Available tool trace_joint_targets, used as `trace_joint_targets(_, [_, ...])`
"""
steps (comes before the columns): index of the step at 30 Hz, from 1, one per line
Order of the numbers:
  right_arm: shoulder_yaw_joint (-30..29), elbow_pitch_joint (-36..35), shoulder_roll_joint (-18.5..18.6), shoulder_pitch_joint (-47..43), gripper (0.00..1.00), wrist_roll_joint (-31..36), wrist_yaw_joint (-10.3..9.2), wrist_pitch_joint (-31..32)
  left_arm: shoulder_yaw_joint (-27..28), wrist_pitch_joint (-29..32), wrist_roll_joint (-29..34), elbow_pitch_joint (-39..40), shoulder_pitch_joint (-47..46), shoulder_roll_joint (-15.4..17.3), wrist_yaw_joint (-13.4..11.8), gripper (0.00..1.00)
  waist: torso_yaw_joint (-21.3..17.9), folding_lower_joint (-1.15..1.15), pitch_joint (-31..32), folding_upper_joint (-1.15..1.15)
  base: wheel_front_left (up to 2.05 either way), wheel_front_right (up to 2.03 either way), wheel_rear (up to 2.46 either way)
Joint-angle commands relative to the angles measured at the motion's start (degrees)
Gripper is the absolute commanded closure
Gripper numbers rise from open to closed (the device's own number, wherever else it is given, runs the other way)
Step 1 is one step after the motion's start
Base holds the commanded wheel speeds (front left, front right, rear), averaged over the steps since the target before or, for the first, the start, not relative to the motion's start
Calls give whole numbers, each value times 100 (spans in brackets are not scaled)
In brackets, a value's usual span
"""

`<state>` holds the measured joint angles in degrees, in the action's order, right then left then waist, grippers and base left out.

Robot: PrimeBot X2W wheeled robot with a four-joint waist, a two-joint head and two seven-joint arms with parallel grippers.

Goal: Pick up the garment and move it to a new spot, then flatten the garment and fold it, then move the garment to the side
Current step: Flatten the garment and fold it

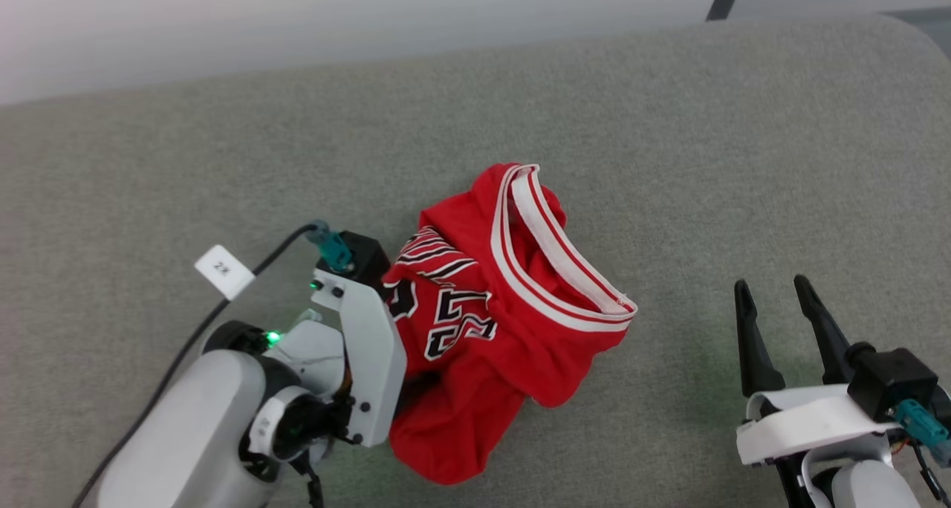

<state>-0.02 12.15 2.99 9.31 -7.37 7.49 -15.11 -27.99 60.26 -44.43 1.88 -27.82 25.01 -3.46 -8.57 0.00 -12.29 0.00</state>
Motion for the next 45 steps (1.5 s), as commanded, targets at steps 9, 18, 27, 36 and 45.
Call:
trace_joint_targets(9, [71, -8, -16, 219, 0, -161, 0, -7, -125, -7, -104, -620, -188, -270, 96, 100, -180, 0, -321, 0, 0, 0, 0])
trace_joint_targets(18, [-20, 25, -15, 222, 0, -123, 0, -7, -16, 101, -88, -670, -559, -8, 286, 100, -130, 0, -288, 0, 0, 0, 0])
trace_joint_targets(27, [6, 46, -15, 147, 0, -106, 0, -7, 84, 188, 129, -479, -1049, 549, 593, 100, -110, 0, -170, 0, 0, 0, 0])
trace_joint_targets(36, [83, 48, -16, 153, 0, -139, 0, -7, 141, -244, 402, -892, -1572, 951, 935, 100, -235, 0, -158, 0, 0, 0, 0])
trace_joint_targets(45, [174, 23, -16, 163, 0, -175, 0, -7, -243, -1251, 709, -1826, -1881, 1186, 1094, 100, -420, 0, -281, 0, 0, 0, 0])
